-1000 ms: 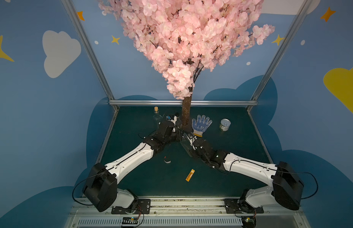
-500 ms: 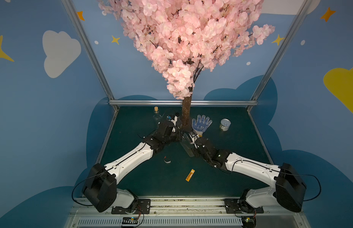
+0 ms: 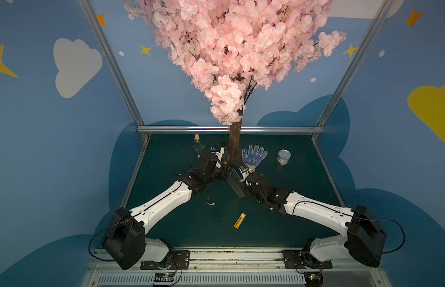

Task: Remove the label from the bottle
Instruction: Tear open the label from the bottle.

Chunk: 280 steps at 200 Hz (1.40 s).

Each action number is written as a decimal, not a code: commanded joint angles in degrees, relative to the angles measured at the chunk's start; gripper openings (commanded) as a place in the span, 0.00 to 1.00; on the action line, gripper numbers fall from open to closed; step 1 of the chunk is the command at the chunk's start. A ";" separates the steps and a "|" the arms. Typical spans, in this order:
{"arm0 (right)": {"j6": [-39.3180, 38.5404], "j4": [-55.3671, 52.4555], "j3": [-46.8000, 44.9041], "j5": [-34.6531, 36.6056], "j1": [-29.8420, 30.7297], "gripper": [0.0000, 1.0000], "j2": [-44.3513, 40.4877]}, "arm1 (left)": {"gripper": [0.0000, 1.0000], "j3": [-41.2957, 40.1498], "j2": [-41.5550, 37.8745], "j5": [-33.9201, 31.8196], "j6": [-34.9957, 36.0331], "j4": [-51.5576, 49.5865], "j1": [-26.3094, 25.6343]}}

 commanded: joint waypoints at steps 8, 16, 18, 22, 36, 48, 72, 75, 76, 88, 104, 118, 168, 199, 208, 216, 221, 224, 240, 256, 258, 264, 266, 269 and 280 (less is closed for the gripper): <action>0.61 1.88 -0.73 0.23 -1.06 0.00 -0.05 | 0.02 -1.77 -1.61 1.56 2.77 0.50 0.35; 0.74 2.02 -0.73 0.14 -1.33 0.00 0.10 | 0.02 -2.30 -2.00 1.84 3.03 1.11 0.37; 0.75 2.04 -0.69 0.08 -1.34 0.00 0.10 | 0.02 -2.41 -2.14 1.86 3.05 1.22 0.42; 0.81 2.15 -0.70 0.02 -1.50 0.00 0.13 | 0.02 -2.64 -2.23 1.94 3.16 1.43 0.44; 0.88 2.34 -0.73 -0.55 -1.94 0.00 0.19 | 0.02 -3.19 -2.75 2.29 3.58 1.94 0.44; 0.96 2.42 -0.70 -0.98 -2.22 0.00 0.28 | 0.02 -3.46 -2.96 2.61 3.94 2.07 0.40; 1.08 2.75 -0.69 -1.33 -2.71 0.00 0.47 | 0.02 -4.02 -3.57 3.43 4.63 2.51 0.47; 1.10 2.80 -0.73 -1.43 -2.79 0.00 0.45 | 0.02 -4.03 -3.57 3.52 4.66 2.52 0.52; 1.10 2.78 -0.73 -1.46 -2.83 0.00 0.41 | 0.02 -4.03 -3.48 3.57 4.70 2.56 0.52; 1.14 2.93 -0.82 -1.71 -3.20 0.00 0.46 | 0.02 -4.37 -3.74 3.94 5.01 2.78 0.57; 1.18 3.15 -0.75 -2.06 -3.52 0.00 0.60 | 0.02 -4.67 -3.94 4.40 5.46 3.19 0.53; 1.01 3.41 -0.75 -2.46 -3.82 0.00 0.49 | 0.02 -4.94 -4.12 4.91 5.80 3.48 0.53; 0.54 3.78 -0.39 -3.12 -4.59 0.00 0.95 | 0.02 -5.00 -4.09 5.90 6.96 3.40 0.57; 0.46 3.90 -0.29 -3.16 -5.06 0.00 1.21 | 0.02 -5.00 -4.35 6.78 7.85 3.48 0.62; 0.47 4.03 -0.29 -3.04 -5.26 0.00 1.33 | 0.02 -5.01 -4.41 6.91 8.20 3.42 0.62; 0.48 4.11 -0.29 -3.04 -5.50 0.00 1.20 | 0.02 -5.04 -4.56 7.16 8.46 3.48 0.61; 0.44 4.22 -0.29 -3.16 -5.58 0.00 1.30 | 0.02 -5.11 -4.61 7.37 8.61 3.48 0.62; 0.48 4.21 -0.29 -3.24 -5.66 0.00 1.32 | 0.02 -5.09 -4.71 7.49 8.72 3.48 0.62; 0.36 4.34 -0.21 -3.34 -6.06 0.00 1.48 | 0.02 -5.17 -4.84 8.16 9.40 3.74 0.66; 0.25 4.60 -0.12 -3.48 -6.47 0.00 1.68 | 0.02 -5.20 -4.96 8.79 10.04 3.84 0.68; 0.23 4.67 -0.12 -3.48 -6.54 0.00 1.70 | 0.02 -5.25 -4.97 8.87 10.09 3.84 0.63; 0.23 4.66 -0.03 -3.60 -6.65 0.00 1.84 | 0.02 -5.31 -5.08 9.04 10.27 3.84 0.62; 0.22 4.68 0.03 -3.60 -6.65 0.00 1.85 | 0.02 -5.34 -5.11 9.10 10.30 3.88 0.62; 0.17 4.75 0.05 -3.56 -6.74 0.00 1.94 | 0.02 -5.41 -5.16 9.21 10.38 3.92 0.62; 0.18 4.94 0.23 -3.67 -6.98 0.00 2.02 | 0.02 -5.58 -5.37 9.63 10.81 3.92 0.66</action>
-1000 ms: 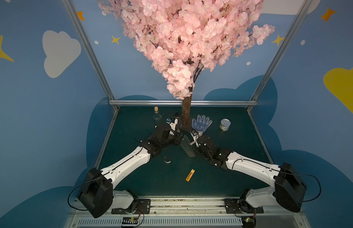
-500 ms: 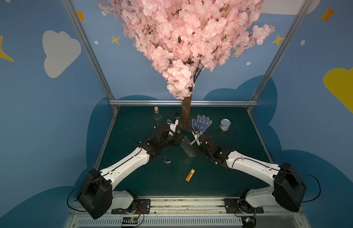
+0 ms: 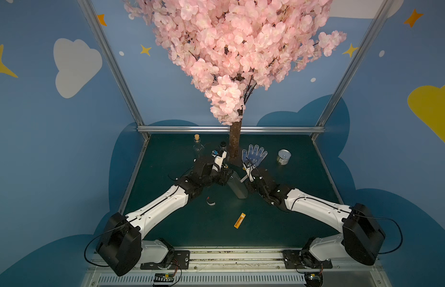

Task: Remove the label from the bottle
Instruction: Tear open the label from the bottle.

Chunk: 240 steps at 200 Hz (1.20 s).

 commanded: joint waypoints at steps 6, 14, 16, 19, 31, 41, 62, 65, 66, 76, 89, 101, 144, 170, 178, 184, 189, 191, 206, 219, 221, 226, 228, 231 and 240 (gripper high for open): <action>0.13 2.09 0.52 1.21 -1.17 0.00 0.56 | 0.02 -0.87 -2.13 2.78 2.28 -0.10 0.18; 0.16 2.25 0.57 1.05 -1.43 0.00 0.64 | 0.02 -1.00 -2.30 3.05 2.59 -0.10 0.14; 0.16 2.29 0.55 1.02 -1.42 0.00 0.69 | 0.02 -1.08 -2.31 3.11 2.75 -0.10 0.18; 0.09 2.39 0.52 0.96 -1.47 0.00 0.57 | 0.02 -1.09 -2.40 3.25 2.91 -0.10 0.16; -0.02 2.68 0.60 0.92 -1.63 0.00 0.54 | 0.02 -1.20 -2.54 3.71 3.31 -0.10 0.14; -0.19 2.77 0.58 0.85 -1.65 0.00 0.58 | 0.02 -1.20 -2.49 3.81 3.54 -0.16 0.16; -0.41 2.77 0.87 0.76 -1.76 0.00 0.84 | 0.02 -1.33 -2.49 4.38 3.89 0.05 0.18; -0.35 2.80 0.87 0.75 -1.74 0.00 0.83 | 0.02 -1.48 -2.54 4.48 3.90 0.07 0.21; -0.36 2.88 0.87 0.74 -1.74 0.00 0.81 | 0.02 -1.43 -2.51 4.50 3.88 0.08 0.17; -0.37 3.03 0.87 0.70 -1.85 0.00 0.93 | 0.02 -1.55 -2.49 4.56 3.99 0.16 0.13; -0.41 3.03 0.87 0.66 -1.83 0.00 1.00 | 0.02 -1.61 -2.56 4.62 4.25 0.08 0.14; -0.41 3.12 0.93 0.70 -1.95 0.00 1.20 | 0.02 -1.72 -2.57 4.93 4.50 0.14 0.18; -0.86 3.70 1.57 0.77 -2.44 0.00 2.01 | 0.02 -2.25 -3.18 5.35 5.21 0.52 0.13; -0.90 4.09 1.75 0.74 -2.72 0.00 2.26 | 0.02 -2.25 -3.38 5.38 5.74 0.25 0.19; -0.97 4.09 1.79 0.67 -2.79 0.00 2.28 | 0.02 -2.23 -3.42 5.39 5.95 0.17 0.15; -1.00 4.22 1.83 0.68 -2.93 0.00 2.33 | 0.02 -2.25 -3.32 7.00 6.04 0.23 0.14; -0.99 4.21 1.79 0.70 -3.04 0.00 2.42 | 0.02 -2.26 -3.39 7.13 6.13 0.25 0.13; -0.99 4.19 1.89 0.71 -2.99 0.00 2.41 | 0.02 -2.26 -3.37 7.19 6.13 0.25 0.18; -1.24 4.42 1.93 0.66 -3.19 0.00 2.54 | 0.02 -2.26 -3.36 7.52 6.44 0.24 0.14; -1.30 4.57 1.92 0.66 -3.47 0.00 2.47 | 0.02 -2.26 -3.36 7.89 6.75 0.09 0.11; -1.26 4.54 1.92 0.59 -3.49 0.00 2.46 | 0.02 -2.23 -3.36 7.86 6.79 0.08 0.09; -1.26 4.62 2.01 0.59 -3.50 0.00 2.59 | 0.02 -2.25 -3.34 8.00 6.83 0.00 0.06; -1.30 4.68 2.05 0.57 -3.52 0.00 2.56 | 0.02 -2.23 -3.36 8.02 6.88 -0.01 0.05; -1.34 4.78 2.09 0.49 -3.54 0.00 2.63 | 0.02 -2.25 -3.36 8.08 6.96 -0.01 0.05; -1.48 4.79 2.23 0.50 -3.65 0.00 2.72 | 0.02 -2.21 -3.24 8.26 7.10 -0.01 0.08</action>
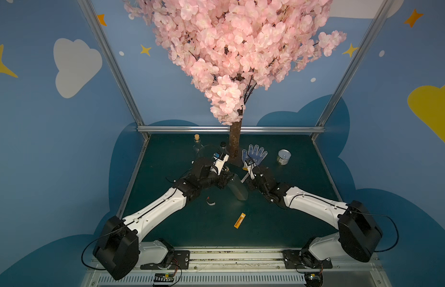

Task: Remove the label from the bottle
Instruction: Tear open the label from the bottle.

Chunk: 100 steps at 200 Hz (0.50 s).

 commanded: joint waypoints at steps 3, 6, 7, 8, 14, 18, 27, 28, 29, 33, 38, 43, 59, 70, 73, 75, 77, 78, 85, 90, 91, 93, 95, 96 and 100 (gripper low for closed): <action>-0.60 2.13 2.20 1.50 -1.20 0.00 0.94 | 0.02 -0.28 -1.54 3.51 1.20 -0.63 -0.01; -0.65 2.13 2.27 1.56 -1.22 0.00 1.00 | 0.02 -0.29 -1.53 3.56 1.25 -0.63 -0.05; -0.67 2.08 2.28 1.52 -1.24 0.00 1.02 | 0.02 -0.29 -1.50 3.63 1.28 -0.63 -0.03; -0.63 2.10 2.29 1.50 -1.30 0.00 1.03 | 0.02 -0.24 -1.48 3.67 1.34 -0.67 -0.07; -0.75 2.17 2.43 1.49 -1.35 0.00 1.13 | 0.02 -0.11 -1.46 3.94 1.46 -0.71 -0.04; -0.76 2.26 2.47 1.50 -1.40 0.00 1.20 | 0.02 -0.05 -1.38 4.11 1.49 -0.71 -0.07; -0.81 2.45 2.64 1.35 -1.57 0.00 1.34 | 0.02 0.09 -1.28 4.38 1.72 -0.80 -0.09; -0.84 2.46 2.64 1.33 -1.55 0.00 1.32 | 0.02 0.03 -1.33 4.44 1.74 -0.80 -0.10; -0.85 2.47 2.65 1.36 -1.54 0.00 1.31 | 0.02 0.05 -1.31 4.42 1.74 -0.80 -0.10; -0.87 2.48 2.72 1.31 -1.64 0.00 1.42 | 0.02 0.11 -1.29 4.53 1.79 -0.80 -0.08; -0.92 2.55 2.81 1.18 -1.67 0.00 1.53 | 0.02 0.17 -1.23 4.62 1.84 -0.80 -0.10; -1.09 2.57 2.97 1.05 -1.71 0.00 1.61 | 0.02 0.22 -1.20 4.71 1.89 -0.80 -0.11; -1.41 2.90 3.25 1.07 -1.80 0.00 1.91 | 0.02 0.35 -1.09 5.15 2.19 -0.80 -0.14; -1.47 2.92 3.52 0.81 -2.02 0.00 2.10 | 0.02 0.50 -1.03 5.28 2.35 -0.96 -0.11; -1.47 2.87 3.60 0.77 -2.05 0.00 2.16 | 0.02 0.57 -1.03 5.31 2.43 -1.02 -0.11; -1.47 2.95 3.61 0.74 -2.06 0.00 2.20 | 0.02 0.56 -1.02 5.31 2.51 -0.98 -0.11; -1.47 2.95 3.68 0.77 -2.10 0.00 2.25 | 0.02 0.58 -1.02 5.40 2.53 -1.04 -0.08; -1.56 3.02 3.65 0.73 -2.08 0.00 2.22 | 0.02 0.59 -1.02 5.39 2.54 -1.05 -0.10; -1.59 3.01 3.75 0.74 -2.14 0.00 2.28 | 0.02 0.68 -1.02 5.56 2.55 -1.06 -0.11; -1.56 3.17 3.79 0.71 -2.23 0.00 2.49 | 0.02 0.68 -1.05 5.67 2.64 -1.06 -0.14; -1.61 3.18 3.79 0.75 -2.27 0.00 2.52 | 0.02 0.68 -1.04 5.70 2.68 -1.06 -0.08; -1.64 3.18 3.86 0.69 -2.27 0.00 2.55 | 0.02 0.68 -0.92 5.76 2.66 -1.02 -0.10; -1.69 3.18 3.87 0.71 -2.24 0.00 2.56 | 0.02 0.68 -0.93 5.82 2.68 -0.98 -0.08; -1.67 3.18 3.92 0.70 -2.24 0.00 2.59 | 0.02 0.68 -0.93 5.82 2.66 -0.98 -0.09; -1.69 3.22 3.92 0.61 -2.32 0.00 2.64 | 0.02 0.68 -0.91 5.89 2.73 -0.97 -0.11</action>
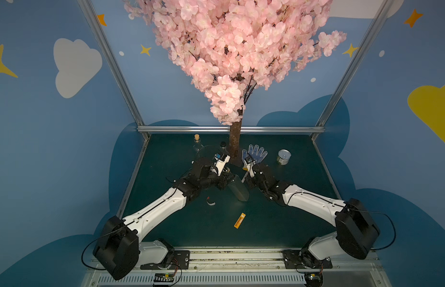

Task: Remove the label from the bottle
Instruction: Tear open the label from the bottle, then place the bottle at the center of the board.

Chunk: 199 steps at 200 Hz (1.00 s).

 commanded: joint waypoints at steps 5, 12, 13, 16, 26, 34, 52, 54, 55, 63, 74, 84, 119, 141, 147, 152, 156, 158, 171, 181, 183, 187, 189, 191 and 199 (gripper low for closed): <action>-0.67 2.63 2.23 1.67 -1.38 0.00 0.98 | 0.02 0.68 -0.94 3.71 0.90 -0.78 -0.09; -0.65 2.58 2.36 1.59 -1.48 0.00 1.09 | 0.02 0.76 -0.86 3.84 0.88 -0.75 -0.05; -0.63 2.57 2.41 1.59 -1.50 0.00 1.08 | 0.02 0.76 -0.86 3.84 0.89 -0.75 -0.08; -0.65 2.57 2.49 1.59 -1.51 0.00 1.14 | 0.02 0.77 -0.81 3.80 0.90 -0.75 -0.07; -0.71 2.72 2.63 1.42 -1.60 0.00 1.35 | 0.02 0.92 -0.86 4.00 0.98 -0.71 -0.10; -0.75 2.82 2.79 1.39 -1.71 0.00 1.58 | 0.02 0.85 -0.85 4.11 1.00 -0.67 -0.07; -0.80 2.92 2.94 1.20 -1.74 0.00 1.92 | 0.02 0.95 -0.83 4.28 1.00 -0.53 -0.08; -0.80 2.92 3.02 1.23 -1.84 0.00 2.01 | 0.02 0.99 -0.78 4.35 0.99 -0.50 -0.06; -0.80 2.92 3.05 1.19 -1.85 0.00 2.03 | 0.02 1.01 -0.81 4.36 0.99 -0.50 -0.08; -0.80 3.08 3.12 1.08 -1.91 0.00 2.16 | 0.02 1.02 -0.76 4.45 0.99 -0.49 -0.08; -0.78 3.09 3.25 0.81 -2.01 0.00 2.20 | 0.02 1.01 -0.85 4.38 1.02 -0.49 -0.06; -0.80 3.09 3.32 0.74 -2.04 0.00 2.13 | 0.02 0.96 -0.93 4.24 0.95 -0.62 -0.06; -0.54 2.61 2.84 0.69 -2.09 0.00 1.63 | 0.02 1.01 -1.71 3.29 0.20 -0.14 -0.11; 0.01 1.84 2.75 0.56 -2.11 0.00 1.23 | 0.02 1.59 -1.81 2.00 -1.00 -0.24 -0.20; 0.22 1.42 2.85 0.45 -2.13 0.00 1.10 | 0.02 1.78 -1.82 1.47 -1.39 -0.23 -0.24; 0.38 0.95 2.90 0.53 -2.13 0.00 1.08 | 0.02 2.02 -1.88 1.03 -1.83 -0.23 -0.28; 0.59 0.54 2.90 0.37 -2.23 0.00 0.87 | 0.02 2.14 -1.98 0.63 -2.21 -0.29 -0.28; 0.71 0.39 2.90 0.43 -2.22 0.00 0.83 | 0.02 2.32 -1.99 0.43 -2.40 -0.31 -0.28; 1.41 -0.48 2.66 -0.04 -2.35 0.00 0.28 | 0.02 3.14 -1.88 -0.76 -3.51 -0.65 -0.30; 2.03 -1.71 2.66 -0.44 -2.45 0.00 -0.02 | 0.02 3.85 -1.88 -0.97 -3.97 -0.83 -0.40; 2.11 -1.89 2.60 -0.52 -2.47 0.00 -0.08 | 0.02 3.95 -1.96 -0.94 -4.05 -0.88 -0.44; 2.37 -2.30 2.55 -0.78 -2.48 0.00 -0.25 | 0.02 4.22 -2.00 -2.63 -4.22 -0.93 -0.46; 2.48 -2.49 2.55 -0.87 -2.48 0.00 -0.36 | 0.02 4.42 -2.06 -2.96 -4.27 -0.97 -0.48; 2.55 -2.74 2.44 -0.94 -2.59 0.00 -0.40 | 0.02 4.49 -2.07 -3.17 -4.28 -1.01 -0.53; 3.09 -3.66 2.34 -1.97 -2.83 0.00 -0.67 | 0.02 5.08 -2.12 -4.00 -4.61 -1.25 -0.54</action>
